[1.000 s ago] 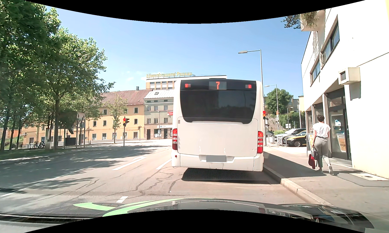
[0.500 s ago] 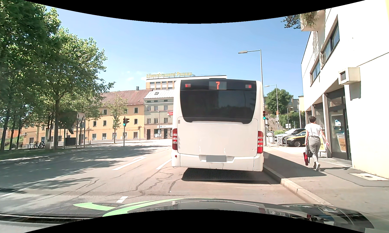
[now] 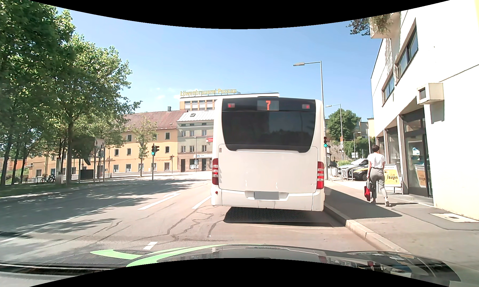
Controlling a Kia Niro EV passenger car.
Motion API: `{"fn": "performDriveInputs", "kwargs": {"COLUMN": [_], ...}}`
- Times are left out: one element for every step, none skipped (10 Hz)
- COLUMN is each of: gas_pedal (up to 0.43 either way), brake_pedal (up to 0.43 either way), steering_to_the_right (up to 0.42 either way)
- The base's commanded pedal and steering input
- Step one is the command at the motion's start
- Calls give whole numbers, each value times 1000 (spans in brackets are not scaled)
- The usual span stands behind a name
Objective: Follow the waypoints while adhering to traffic rules and regulations
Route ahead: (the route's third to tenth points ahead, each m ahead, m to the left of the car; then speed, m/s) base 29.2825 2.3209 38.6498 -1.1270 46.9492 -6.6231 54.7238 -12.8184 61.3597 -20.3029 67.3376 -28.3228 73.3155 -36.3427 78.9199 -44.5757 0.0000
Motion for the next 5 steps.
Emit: {"fn": "performDriveInputs", "kwargs": {"gas_pedal": [0,0,0,0,0], "brake_pedal": [287,287,287,287,280], "steering_to_the_right": [26,25,26,25,26]}}
